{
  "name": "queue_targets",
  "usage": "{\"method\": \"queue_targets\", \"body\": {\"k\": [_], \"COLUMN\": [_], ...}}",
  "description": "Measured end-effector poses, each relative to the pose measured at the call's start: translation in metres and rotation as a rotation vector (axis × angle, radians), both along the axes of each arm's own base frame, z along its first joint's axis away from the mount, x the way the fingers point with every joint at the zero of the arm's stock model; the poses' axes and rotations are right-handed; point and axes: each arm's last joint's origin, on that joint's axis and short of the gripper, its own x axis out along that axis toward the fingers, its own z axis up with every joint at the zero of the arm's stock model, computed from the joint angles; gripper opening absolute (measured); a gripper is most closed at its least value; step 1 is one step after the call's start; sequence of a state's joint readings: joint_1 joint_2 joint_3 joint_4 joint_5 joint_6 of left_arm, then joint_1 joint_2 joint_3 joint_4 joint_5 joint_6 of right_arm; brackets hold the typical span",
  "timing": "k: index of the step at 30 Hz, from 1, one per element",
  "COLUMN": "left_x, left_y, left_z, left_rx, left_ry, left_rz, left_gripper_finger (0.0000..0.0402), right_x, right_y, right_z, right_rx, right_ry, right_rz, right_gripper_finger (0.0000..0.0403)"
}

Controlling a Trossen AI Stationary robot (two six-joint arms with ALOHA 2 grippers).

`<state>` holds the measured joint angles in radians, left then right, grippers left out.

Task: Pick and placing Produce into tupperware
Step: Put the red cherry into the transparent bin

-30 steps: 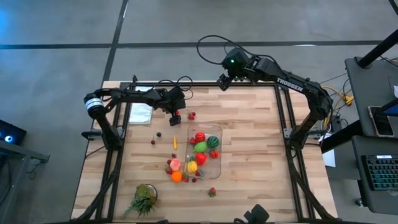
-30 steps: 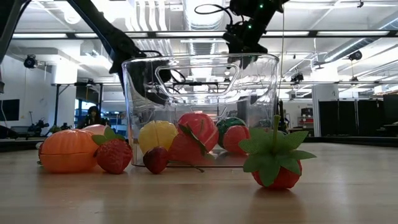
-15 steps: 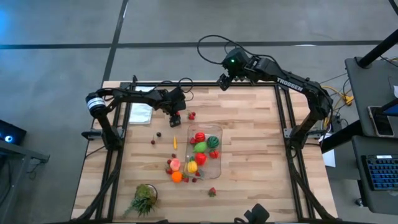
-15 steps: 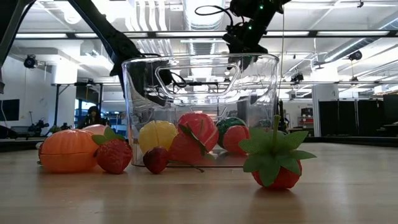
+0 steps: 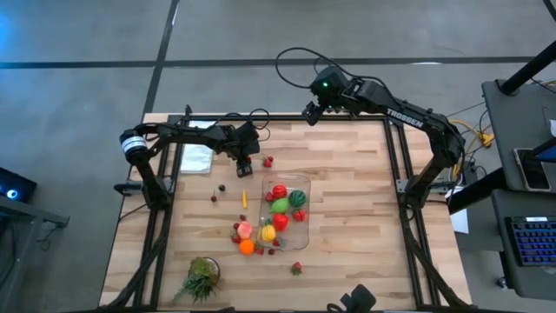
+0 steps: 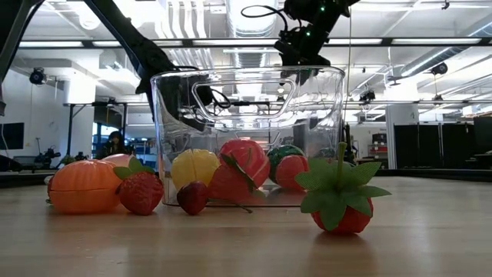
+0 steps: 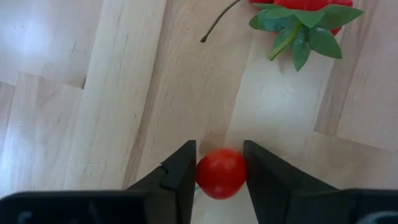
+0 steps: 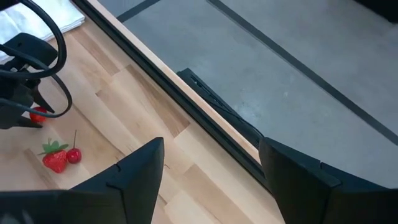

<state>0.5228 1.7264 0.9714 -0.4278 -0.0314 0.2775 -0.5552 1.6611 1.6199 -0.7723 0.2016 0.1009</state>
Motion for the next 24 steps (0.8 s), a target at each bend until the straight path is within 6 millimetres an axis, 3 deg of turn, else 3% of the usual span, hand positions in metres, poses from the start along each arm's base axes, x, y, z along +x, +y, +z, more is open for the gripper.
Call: {"method": "queue_targets", "body": {"k": [18,24], "left_x": [-0.004,-0.002], "left_y": [-0.002,-0.001], "left_z": [-0.001,0.013], "left_rx": [-0.015,0.000], "left_ry": [0.030,0.020], "left_rz": [0.002,-0.008], "left_gripper_finger": [0.0104,0.0104], "right_x": [0.000,0.000], "right_y": [0.000,-0.001], "right_z": [0.000,0.000], "right_rx": [0.002,0.006], "right_ry": [-0.002,-0.013], "right_rz": [-0.002,-0.015], "right_gripper_finger": [0.0253,0.0250]}}
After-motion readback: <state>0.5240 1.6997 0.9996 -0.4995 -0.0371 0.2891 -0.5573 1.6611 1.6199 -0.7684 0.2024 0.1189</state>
